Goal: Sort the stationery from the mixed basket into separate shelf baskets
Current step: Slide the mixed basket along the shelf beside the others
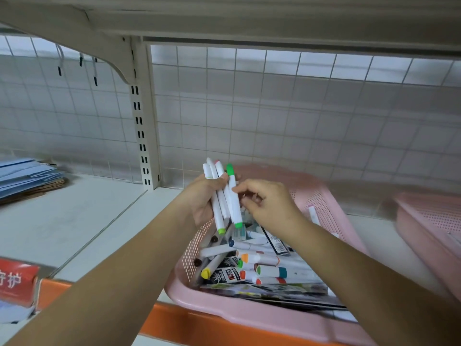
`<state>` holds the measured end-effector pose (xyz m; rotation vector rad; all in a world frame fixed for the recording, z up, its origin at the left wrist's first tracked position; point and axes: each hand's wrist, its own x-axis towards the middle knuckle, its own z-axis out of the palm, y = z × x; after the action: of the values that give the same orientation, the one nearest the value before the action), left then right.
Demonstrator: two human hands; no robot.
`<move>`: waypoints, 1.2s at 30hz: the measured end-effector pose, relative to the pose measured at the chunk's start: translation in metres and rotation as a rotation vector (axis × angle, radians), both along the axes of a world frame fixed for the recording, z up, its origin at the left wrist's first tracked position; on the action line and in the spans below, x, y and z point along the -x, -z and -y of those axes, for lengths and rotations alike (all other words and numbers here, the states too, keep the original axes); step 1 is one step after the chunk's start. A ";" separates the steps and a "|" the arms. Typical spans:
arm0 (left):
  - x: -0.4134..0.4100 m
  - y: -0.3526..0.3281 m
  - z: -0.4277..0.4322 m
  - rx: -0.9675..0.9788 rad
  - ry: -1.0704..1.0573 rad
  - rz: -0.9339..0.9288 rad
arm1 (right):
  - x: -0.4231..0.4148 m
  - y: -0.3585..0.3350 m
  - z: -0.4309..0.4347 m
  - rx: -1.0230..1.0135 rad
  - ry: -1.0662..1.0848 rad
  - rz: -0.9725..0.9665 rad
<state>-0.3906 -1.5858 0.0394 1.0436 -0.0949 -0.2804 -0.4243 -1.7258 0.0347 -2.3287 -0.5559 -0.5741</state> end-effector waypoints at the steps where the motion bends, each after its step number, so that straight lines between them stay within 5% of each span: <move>1: 0.000 0.000 0.000 -0.010 0.003 0.000 | 0.001 0.000 -0.001 0.041 -0.004 0.004; 6: 0.004 -0.002 0.000 -0.046 -0.008 0.013 | 0.001 0.000 0.001 0.092 0.020 -0.001; 12: 0.005 0.001 0.002 -0.143 -0.061 0.046 | 0.004 -0.005 0.002 0.370 0.152 0.296; 19: 0.019 -0.013 0.012 -0.192 -0.042 0.235 | 0.008 -0.031 0.022 0.589 0.378 0.069; 27: 0.070 -0.066 0.064 -0.274 0.058 0.422 | 0.066 -0.061 0.087 0.617 0.460 0.090; 36: 0.172 -0.069 0.199 -0.287 0.166 0.357 | 0.191 -0.061 0.237 0.524 0.590 0.030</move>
<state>-0.5626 -1.7852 0.1083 1.3664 -0.4755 -0.2595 -0.6152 -1.9624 0.0956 -3.0094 -0.0046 -0.8017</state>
